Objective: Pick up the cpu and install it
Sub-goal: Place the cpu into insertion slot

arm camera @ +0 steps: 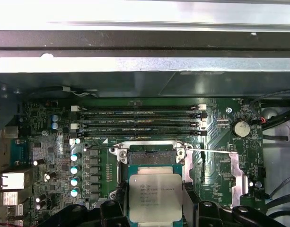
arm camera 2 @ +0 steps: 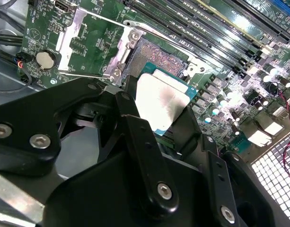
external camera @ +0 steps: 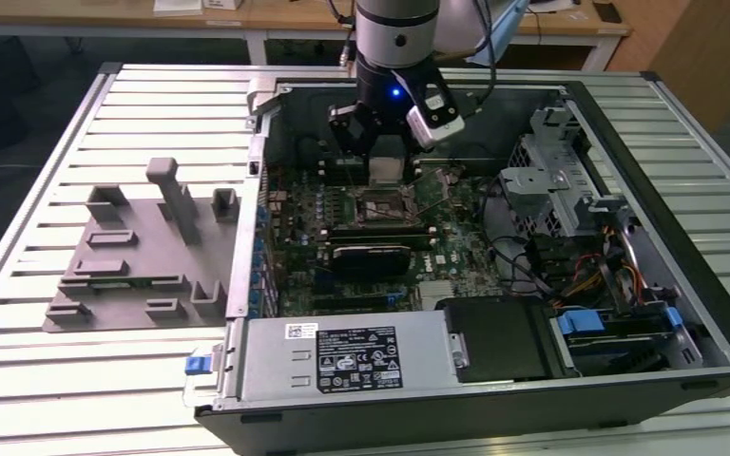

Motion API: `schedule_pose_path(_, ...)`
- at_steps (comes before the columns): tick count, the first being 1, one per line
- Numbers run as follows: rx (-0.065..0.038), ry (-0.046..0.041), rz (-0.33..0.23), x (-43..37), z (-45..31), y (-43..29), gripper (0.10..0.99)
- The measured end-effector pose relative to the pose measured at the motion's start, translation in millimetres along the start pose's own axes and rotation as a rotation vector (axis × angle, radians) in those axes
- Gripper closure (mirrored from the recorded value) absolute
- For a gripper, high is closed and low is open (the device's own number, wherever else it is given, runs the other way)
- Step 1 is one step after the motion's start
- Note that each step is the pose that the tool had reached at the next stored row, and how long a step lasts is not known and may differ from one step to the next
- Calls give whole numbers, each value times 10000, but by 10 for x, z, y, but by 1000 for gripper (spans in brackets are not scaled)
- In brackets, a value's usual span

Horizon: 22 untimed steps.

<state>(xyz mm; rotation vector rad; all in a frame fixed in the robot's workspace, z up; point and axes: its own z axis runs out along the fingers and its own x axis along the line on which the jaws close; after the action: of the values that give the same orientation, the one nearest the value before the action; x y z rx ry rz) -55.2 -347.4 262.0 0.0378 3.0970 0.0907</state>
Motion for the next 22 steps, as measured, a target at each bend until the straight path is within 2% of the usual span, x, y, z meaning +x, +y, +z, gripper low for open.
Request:
schedule_pose_path(11, 5, -9, 140, 0, 1, 0, 545)
schedule_pose_path(22, 85, -119, 2011, 0, 2, 0, 545)
